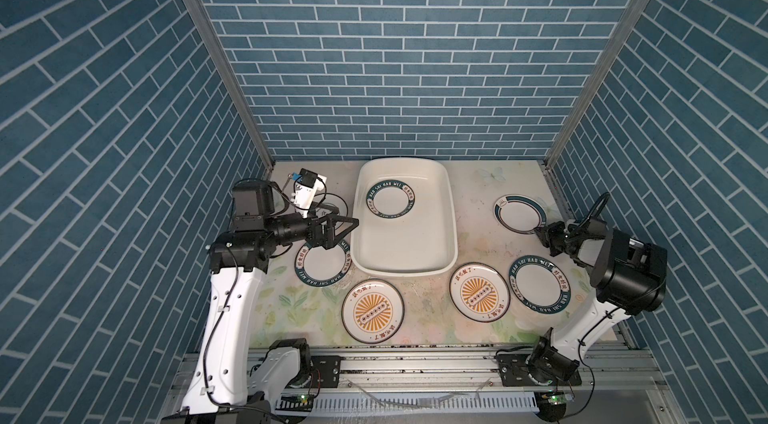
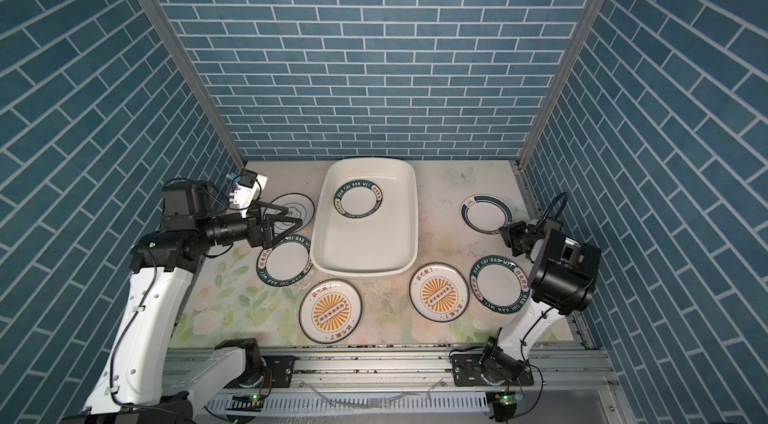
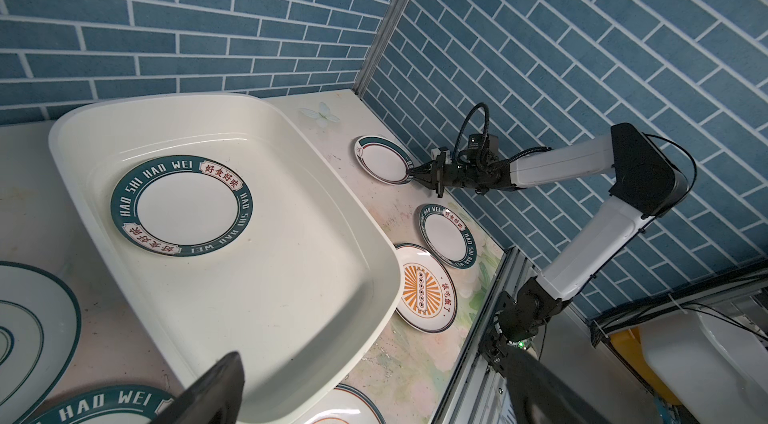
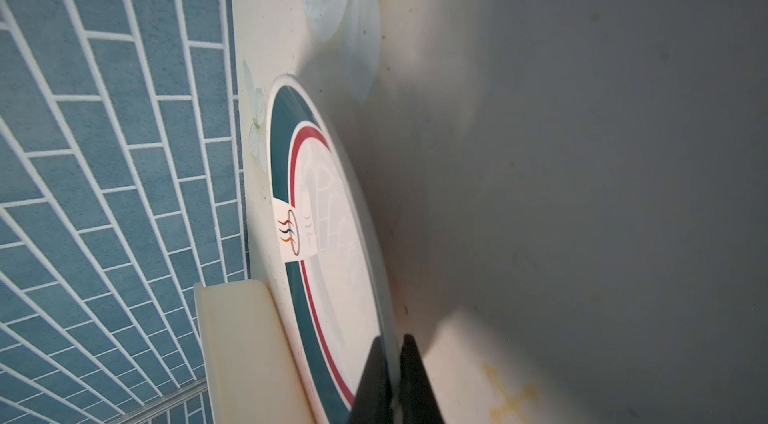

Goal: Place the plates into the plastic bin on the countertop
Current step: 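Lift the plate upright with the right gripper and carry it over the bin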

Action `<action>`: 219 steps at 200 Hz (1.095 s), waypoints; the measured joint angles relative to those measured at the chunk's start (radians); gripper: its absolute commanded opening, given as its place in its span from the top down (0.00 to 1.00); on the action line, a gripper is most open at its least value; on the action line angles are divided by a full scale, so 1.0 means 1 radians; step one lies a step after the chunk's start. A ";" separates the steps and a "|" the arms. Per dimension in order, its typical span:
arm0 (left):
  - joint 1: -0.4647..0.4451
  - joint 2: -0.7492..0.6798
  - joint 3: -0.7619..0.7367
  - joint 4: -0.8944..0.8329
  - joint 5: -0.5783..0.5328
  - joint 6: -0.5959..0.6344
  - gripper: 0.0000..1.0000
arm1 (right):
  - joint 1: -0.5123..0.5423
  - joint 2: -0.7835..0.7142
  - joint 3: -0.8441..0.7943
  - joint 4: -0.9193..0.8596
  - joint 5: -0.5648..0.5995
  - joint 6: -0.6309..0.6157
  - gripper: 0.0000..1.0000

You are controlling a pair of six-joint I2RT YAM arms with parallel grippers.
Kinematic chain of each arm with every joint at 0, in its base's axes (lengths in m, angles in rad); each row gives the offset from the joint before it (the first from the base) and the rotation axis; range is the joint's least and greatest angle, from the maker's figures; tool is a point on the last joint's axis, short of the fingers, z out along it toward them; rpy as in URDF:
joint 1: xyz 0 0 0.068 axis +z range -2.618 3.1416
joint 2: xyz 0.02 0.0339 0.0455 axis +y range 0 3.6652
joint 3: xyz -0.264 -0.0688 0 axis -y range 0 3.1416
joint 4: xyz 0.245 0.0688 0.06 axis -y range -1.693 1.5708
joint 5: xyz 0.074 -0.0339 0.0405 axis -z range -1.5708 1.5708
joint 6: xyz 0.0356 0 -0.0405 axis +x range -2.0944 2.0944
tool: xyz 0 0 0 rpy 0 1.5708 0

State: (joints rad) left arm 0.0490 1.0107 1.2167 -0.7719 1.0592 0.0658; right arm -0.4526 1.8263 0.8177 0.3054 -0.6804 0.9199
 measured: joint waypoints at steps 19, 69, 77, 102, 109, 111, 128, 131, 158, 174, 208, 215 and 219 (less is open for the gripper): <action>0.000 0.000 0.000 0.000 -0.002 -0.002 0.00 | 0.001 -0.031 -0.001 0.000 0.002 0.001 0.99; 0.000 -0.005 0.000 0.000 -0.005 -0.002 0.01 | 0.010 -0.128 -0.001 -0.021 0.005 0.000 1.00; 0.000 -0.008 -0.002 0.002 -0.008 -0.003 0.00 | 0.015 -0.144 0.000 -0.035 0.008 0.000 0.99; 0.000 -0.020 -0.025 0.018 -0.038 -0.007 0.00 | 0.054 -0.205 0.008 -0.120 0.039 -0.018 1.00; 0.000 -0.022 -0.034 0.024 -0.048 -0.007 0.01 | 0.071 -0.227 0.010 -0.146 0.047 -0.025 1.00; 0.000 -0.022 -0.036 0.025 -0.051 -0.008 0.01 | 0.076 -0.236 0.012 -0.156 0.049 -0.028 1.00; 0.000 -0.022 -0.048 0.032 -0.071 -0.010 0.01 | 0.116 -0.288 0.027 -0.210 0.063 -0.040 1.00; 0.000 -0.022 -0.050 0.033 -0.074 -0.010 0.00 | 0.122 -0.298 0.031 -0.219 0.066 -0.042 1.00; 0.000 -0.023 -0.058 0.045 -0.097 -0.009 0.00 | 0.180 -0.386 0.069 -0.283 0.087 -0.067 0.99; 0.000 -0.027 -0.069 0.052 -0.112 -0.009 0.00 | 0.215 -0.431 0.092 -0.317 0.102 -0.082 1.00; 0.001 -0.031 -0.088 0.061 -0.184 -0.010 0.00 | 0.288 -0.494 0.141 -0.385 0.133 -0.104 1.00; 0.003 -0.032 -0.089 0.066 -0.203 -0.010 0.00 | 0.304 -0.504 0.146 -0.396 0.139 -0.108 1.00; 0.004 -0.032 -0.089 0.069 -0.216 -0.010 0.01 | 0.314 -0.509 0.150 -0.404 0.142 -0.109 1.00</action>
State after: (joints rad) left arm 0.0528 0.9787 1.1275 -0.7029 0.8429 0.0555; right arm -0.1390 1.3174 0.9676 -0.0986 -0.5381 0.8108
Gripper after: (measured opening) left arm 0.996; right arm 0.074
